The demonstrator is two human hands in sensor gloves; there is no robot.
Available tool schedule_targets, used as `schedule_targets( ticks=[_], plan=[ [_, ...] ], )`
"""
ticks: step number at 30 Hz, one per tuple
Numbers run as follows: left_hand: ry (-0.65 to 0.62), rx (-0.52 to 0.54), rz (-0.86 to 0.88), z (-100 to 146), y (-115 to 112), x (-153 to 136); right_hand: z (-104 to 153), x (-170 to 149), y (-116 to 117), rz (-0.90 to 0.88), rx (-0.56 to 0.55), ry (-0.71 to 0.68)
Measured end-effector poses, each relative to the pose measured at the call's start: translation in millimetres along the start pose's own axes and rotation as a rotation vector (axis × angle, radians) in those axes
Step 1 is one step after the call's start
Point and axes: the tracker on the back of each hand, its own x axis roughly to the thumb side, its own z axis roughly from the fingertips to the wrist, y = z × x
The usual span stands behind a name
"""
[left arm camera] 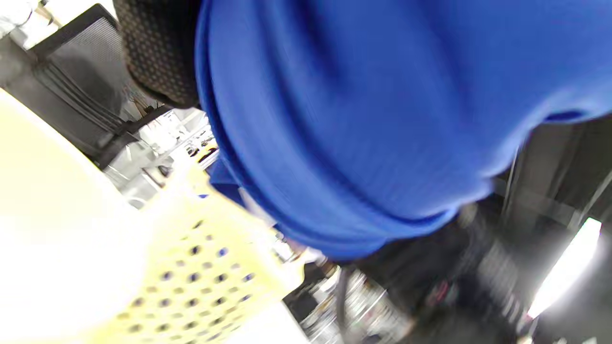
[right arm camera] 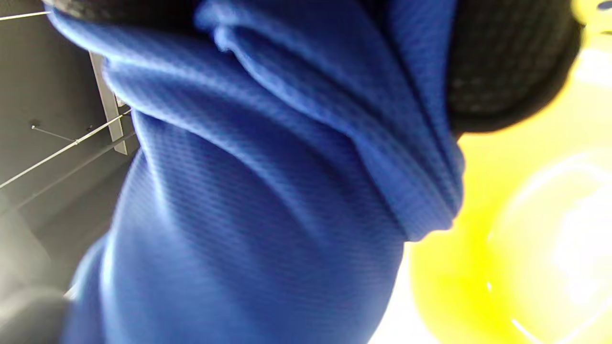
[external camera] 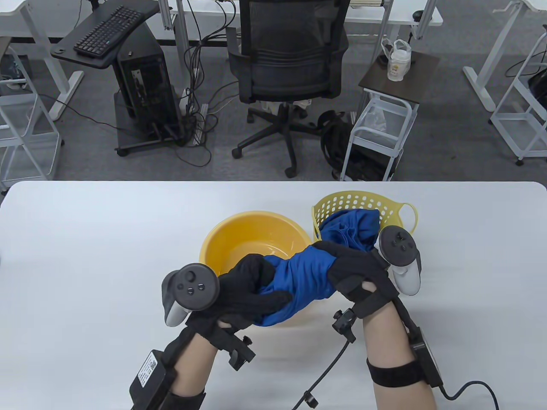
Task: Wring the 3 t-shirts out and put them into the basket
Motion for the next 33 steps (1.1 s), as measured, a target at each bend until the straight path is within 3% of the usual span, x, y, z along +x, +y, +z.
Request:
schedule_targets(
  ticks=[1,5,7,8,10,14,17,20,24,27,29,30,33],
  plan=[
    [0.012,-0.074,-0.048,-1.2,-3.5,3.2,-0.4,0.1,-0.1,0.027,-0.003,0.002],
    [-0.019,-0.144,-0.122,-5.7,-11.9,5.1,-2.8,0.1,3.7,0.052,0.004,0.001],
    [0.025,-0.235,-0.161,-8.0,-19.2,4.9,-6.1,-0.6,11.4,0.069,0.044,0.021],
    [0.041,-0.227,-0.186,-8.4,-21.5,4.7,-6.6,-0.8,13.7,0.096,0.033,0.038],
    [0.059,-0.109,-0.214,-7.6,-24.3,3.1,-7.6,-3.9,14.8,0.112,-0.037,0.044],
    [0.032,0.113,-0.111,-3.4,-36.4,0.7,-5.4,-6.1,11.4,-0.081,-0.102,0.016],
    [0.031,0.108,-0.282,-3.7,-38.6,7.3,-2.5,-4.7,8.6,-0.129,-0.127,0.016],
    [-0.023,0.152,-0.488,-3.5,-38.4,16.4,-4.1,-12.1,9.7,-0.315,-0.086,0.057],
    [-0.004,0.196,-0.557,-3.0,-33.1,17.9,-6.5,-19.6,16.3,-0.392,-0.089,0.074],
    [0.046,0.2,-0.267,-3.9,-19.2,-2.1,-7.8,-19.3,20.2,-0.562,-0.064,-0.053],
    [0.099,0.187,0.018,-2.2,-5.7,-25.0,-8.6,-13.5,23.2,-0.705,0.034,-0.183],
    [0.112,0.18,0.244,-1.0,1.5,-40.0,-6.8,-6.4,26.5,-0.726,0.074,-0.238],
    [0.115,0.125,0.68,2.1,9.5,-61.8,-2.5,13.8,34.1,-0.481,-0.025,-0.384]
  ],
)
